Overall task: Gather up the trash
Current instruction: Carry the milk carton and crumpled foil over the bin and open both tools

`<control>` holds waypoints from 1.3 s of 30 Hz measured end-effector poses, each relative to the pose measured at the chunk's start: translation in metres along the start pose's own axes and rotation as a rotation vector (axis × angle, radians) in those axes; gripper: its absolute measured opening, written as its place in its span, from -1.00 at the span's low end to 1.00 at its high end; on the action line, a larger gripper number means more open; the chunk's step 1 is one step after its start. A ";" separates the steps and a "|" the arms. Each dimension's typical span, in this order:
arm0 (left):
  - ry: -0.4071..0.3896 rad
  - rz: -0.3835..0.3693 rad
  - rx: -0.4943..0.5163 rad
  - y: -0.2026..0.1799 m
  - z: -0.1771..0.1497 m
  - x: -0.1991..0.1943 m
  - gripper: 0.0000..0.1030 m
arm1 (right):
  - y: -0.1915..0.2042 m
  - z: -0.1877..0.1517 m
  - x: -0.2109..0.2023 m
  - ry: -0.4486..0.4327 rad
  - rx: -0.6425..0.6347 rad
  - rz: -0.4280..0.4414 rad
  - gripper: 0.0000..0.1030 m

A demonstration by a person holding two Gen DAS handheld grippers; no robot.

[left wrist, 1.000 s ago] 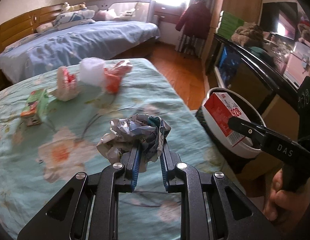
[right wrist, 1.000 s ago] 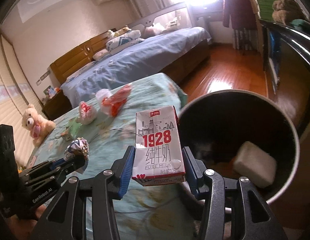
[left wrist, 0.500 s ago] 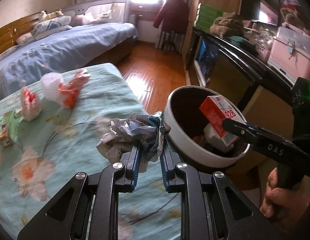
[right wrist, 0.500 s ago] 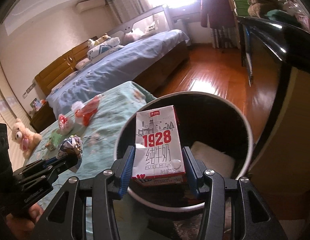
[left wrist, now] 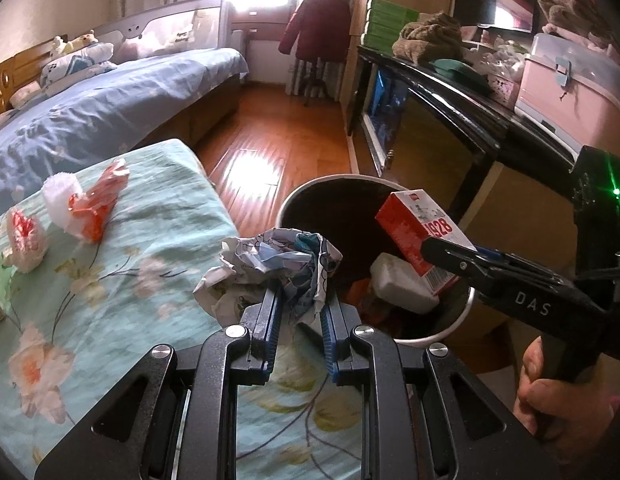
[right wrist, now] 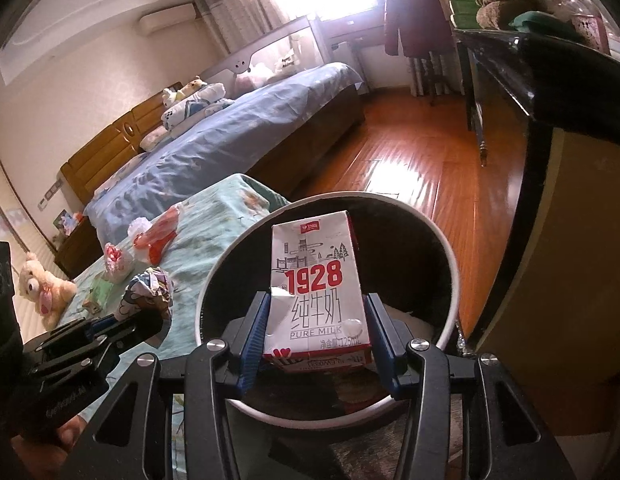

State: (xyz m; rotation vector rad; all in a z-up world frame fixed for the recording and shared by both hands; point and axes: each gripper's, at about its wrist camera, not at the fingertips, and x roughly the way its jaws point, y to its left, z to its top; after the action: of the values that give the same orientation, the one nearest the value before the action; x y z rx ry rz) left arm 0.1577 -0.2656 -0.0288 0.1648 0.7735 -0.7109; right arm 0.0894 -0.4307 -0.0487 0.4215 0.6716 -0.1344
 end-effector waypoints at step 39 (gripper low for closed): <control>0.034 -0.045 0.041 -0.024 0.013 0.022 -0.05 | -0.027 0.016 0.010 0.021 0.074 0.000 0.00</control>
State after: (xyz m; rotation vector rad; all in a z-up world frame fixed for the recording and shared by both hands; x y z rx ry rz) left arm 0.1613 -0.3003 -0.0323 0.1978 0.7972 -0.7688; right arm 0.0996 -0.4615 -0.0532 0.4944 0.6893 -0.1557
